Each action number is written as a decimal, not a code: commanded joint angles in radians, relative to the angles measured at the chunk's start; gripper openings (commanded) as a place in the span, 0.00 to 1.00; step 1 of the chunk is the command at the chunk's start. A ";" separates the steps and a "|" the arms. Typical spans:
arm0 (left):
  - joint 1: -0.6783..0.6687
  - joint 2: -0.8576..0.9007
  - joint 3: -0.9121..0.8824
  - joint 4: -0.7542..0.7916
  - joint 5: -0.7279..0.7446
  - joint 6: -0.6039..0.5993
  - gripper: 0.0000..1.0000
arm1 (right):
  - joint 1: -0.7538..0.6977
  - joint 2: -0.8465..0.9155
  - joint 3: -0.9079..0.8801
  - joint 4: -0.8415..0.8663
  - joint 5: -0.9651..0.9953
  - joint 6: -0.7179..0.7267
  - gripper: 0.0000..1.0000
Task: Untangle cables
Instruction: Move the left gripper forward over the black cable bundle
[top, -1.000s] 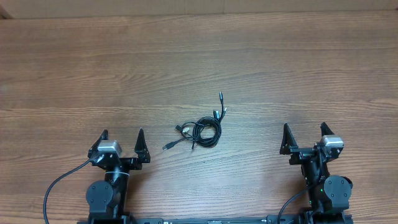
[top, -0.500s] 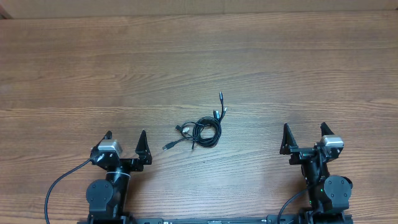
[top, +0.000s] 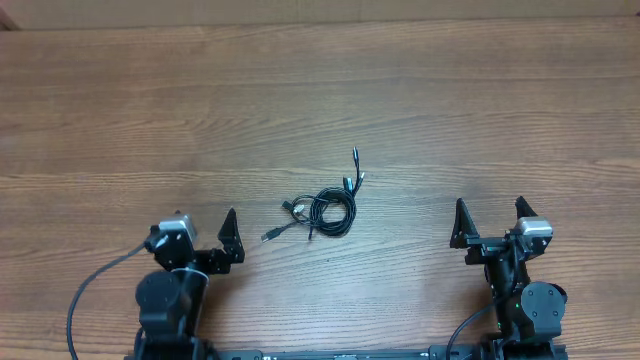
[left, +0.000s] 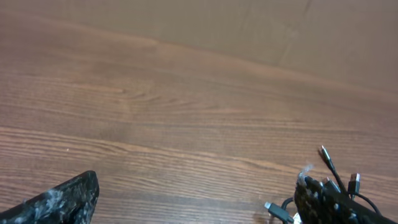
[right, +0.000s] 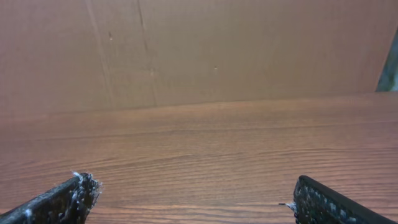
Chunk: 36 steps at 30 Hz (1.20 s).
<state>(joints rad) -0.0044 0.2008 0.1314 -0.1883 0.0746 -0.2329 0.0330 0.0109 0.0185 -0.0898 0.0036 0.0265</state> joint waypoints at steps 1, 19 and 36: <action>0.006 0.114 0.089 0.005 0.005 0.023 1.00 | -0.005 -0.008 -0.011 0.006 -0.005 0.006 1.00; -0.026 0.708 0.520 -0.214 0.099 0.036 1.00 | -0.005 -0.008 -0.011 0.006 -0.005 0.006 1.00; -0.496 1.000 0.696 -0.220 -0.078 0.185 1.00 | -0.005 -0.008 -0.011 0.006 -0.005 0.006 1.00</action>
<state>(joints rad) -0.4637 1.1866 0.8009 -0.4221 0.0250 -0.0769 0.0326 0.0109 0.0185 -0.0902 0.0032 0.0261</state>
